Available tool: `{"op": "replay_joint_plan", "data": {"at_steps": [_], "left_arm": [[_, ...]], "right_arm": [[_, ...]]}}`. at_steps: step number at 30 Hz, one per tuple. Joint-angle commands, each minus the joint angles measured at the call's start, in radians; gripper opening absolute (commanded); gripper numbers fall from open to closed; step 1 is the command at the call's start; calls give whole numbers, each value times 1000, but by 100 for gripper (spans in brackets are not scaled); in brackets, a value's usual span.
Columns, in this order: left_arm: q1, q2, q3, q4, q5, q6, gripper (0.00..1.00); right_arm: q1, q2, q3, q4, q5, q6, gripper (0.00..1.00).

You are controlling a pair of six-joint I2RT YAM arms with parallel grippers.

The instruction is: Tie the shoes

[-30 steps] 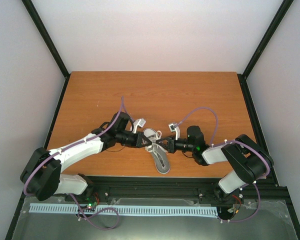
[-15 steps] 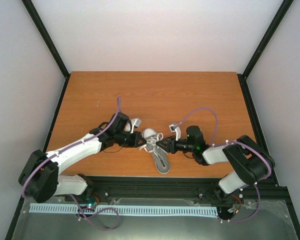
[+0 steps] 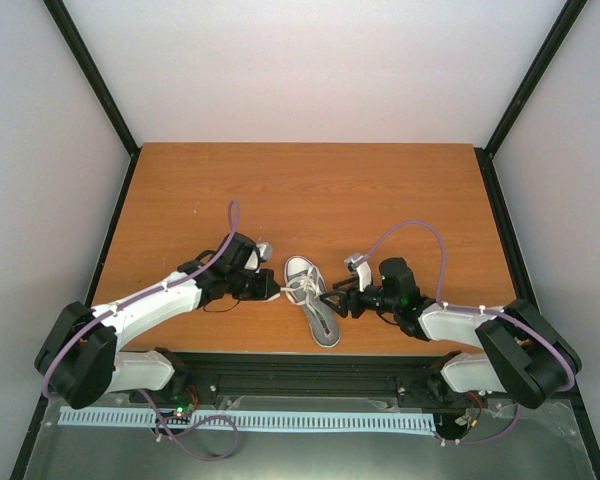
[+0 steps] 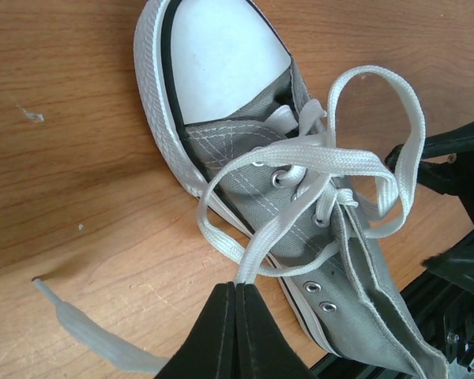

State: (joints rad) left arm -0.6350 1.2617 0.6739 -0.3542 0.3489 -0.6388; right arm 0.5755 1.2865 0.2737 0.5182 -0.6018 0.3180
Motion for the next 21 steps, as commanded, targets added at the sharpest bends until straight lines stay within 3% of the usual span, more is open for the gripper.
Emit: {"op": "replay_joint_plan", "data": {"at_steps": [1,9,14,21], "left_arm": [[5,-36,4,-22,-33,18,1],[14,-54,4,-28,-50,14,1],[41,-60,-20,-8,-50,10,1],[141,-70,-113,34,-34,-15,1]], "right_arm": [[-6,52,16,-14,10,-40,63],[-5,136,48,-3,-20,-40,44],[-5,164,60,0,9,-18,5],[-32,35,69,-169,381,127,3]]}}
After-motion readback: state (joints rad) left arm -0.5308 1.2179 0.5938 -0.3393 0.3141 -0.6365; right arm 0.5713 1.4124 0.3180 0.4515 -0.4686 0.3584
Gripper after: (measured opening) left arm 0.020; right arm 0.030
